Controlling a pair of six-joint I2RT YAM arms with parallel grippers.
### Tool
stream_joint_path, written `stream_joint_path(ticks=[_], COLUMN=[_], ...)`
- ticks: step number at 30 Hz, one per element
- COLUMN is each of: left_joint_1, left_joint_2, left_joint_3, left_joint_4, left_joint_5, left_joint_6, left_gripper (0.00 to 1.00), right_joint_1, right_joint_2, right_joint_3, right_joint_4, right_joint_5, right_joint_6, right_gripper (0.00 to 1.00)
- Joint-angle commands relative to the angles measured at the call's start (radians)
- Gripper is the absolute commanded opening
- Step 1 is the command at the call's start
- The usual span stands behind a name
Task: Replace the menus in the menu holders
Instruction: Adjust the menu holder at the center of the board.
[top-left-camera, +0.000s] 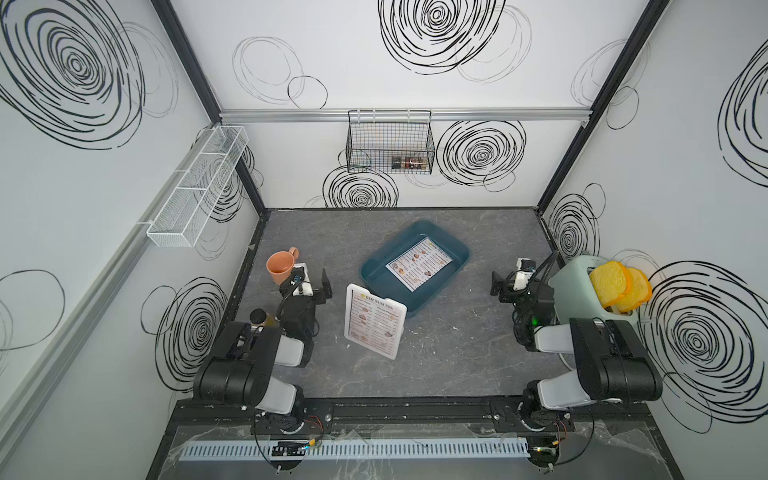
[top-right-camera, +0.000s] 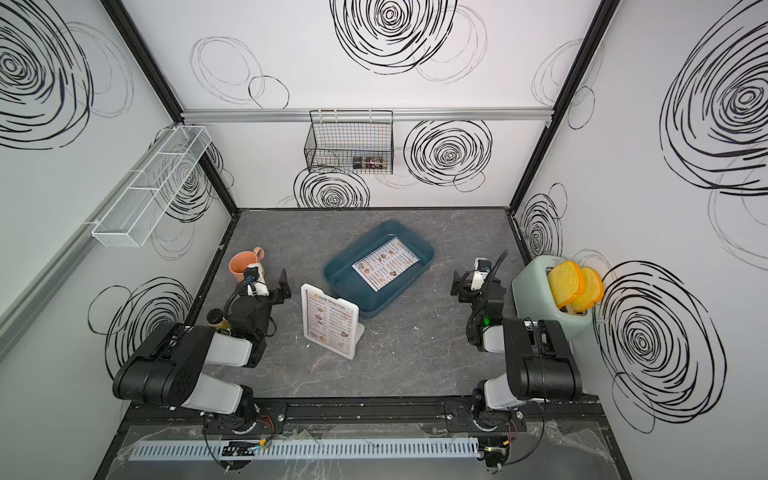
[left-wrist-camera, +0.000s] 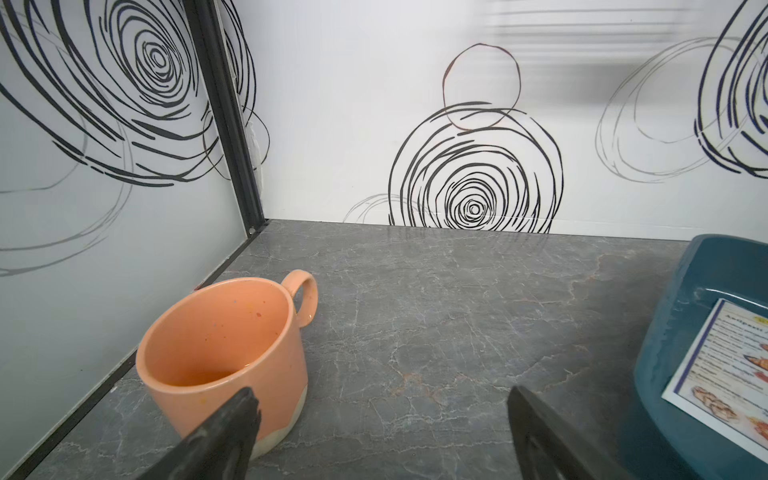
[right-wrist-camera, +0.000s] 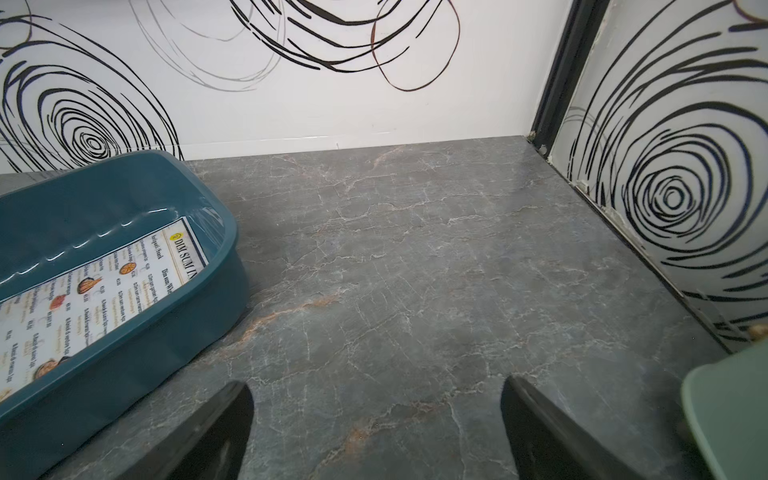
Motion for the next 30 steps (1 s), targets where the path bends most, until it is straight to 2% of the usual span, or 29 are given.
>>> stream_joint_path(ticks=[1, 18, 19, 22, 27, 30], left_joint_1=[0.002, 0.035, 0.036, 0.035, 0.049, 0.066], left_joint_2=[0.005, -0.007, -0.030, -0.165, -0.427, -0.560], left_joint_3=[0.011, -0.004, -0.019, -0.054, -0.016, 0.027], left_joint_4=[0.065, 0.080, 0.094, 0.035, -0.262, -0.446], left_joint_5=[0.006, 0.056, 0.041, 0.011, 0.026, 0.026], left_joint_6=[0.010, -0.014, -0.021, -0.028, -0.036, -0.120], left_gripper=[0.96, 0.96, 0.96, 0.96, 0.96, 0.96], right_joint_1=[0.005, 0.002, 0.002, 0.001, -0.007, -0.035], right_joint_2=[0.007, -0.001, -0.027, -0.148, -0.351, -0.465], right_joint_3=[0.018, 0.011, 0.014, 0.058, 0.074, 0.104], right_joint_4=[0.039, 0.047, 0.032, -0.168, -0.347, -0.473], right_joint_5=[-0.005, 0.002, 0.028, 0.024, -0.013, 0.022], right_joint_6=[-0.005, 0.000, 0.010, 0.005, 0.031, 0.157], right_gripper=[0.97, 0.98, 0.97, 0.97, 0.97, 0.97])
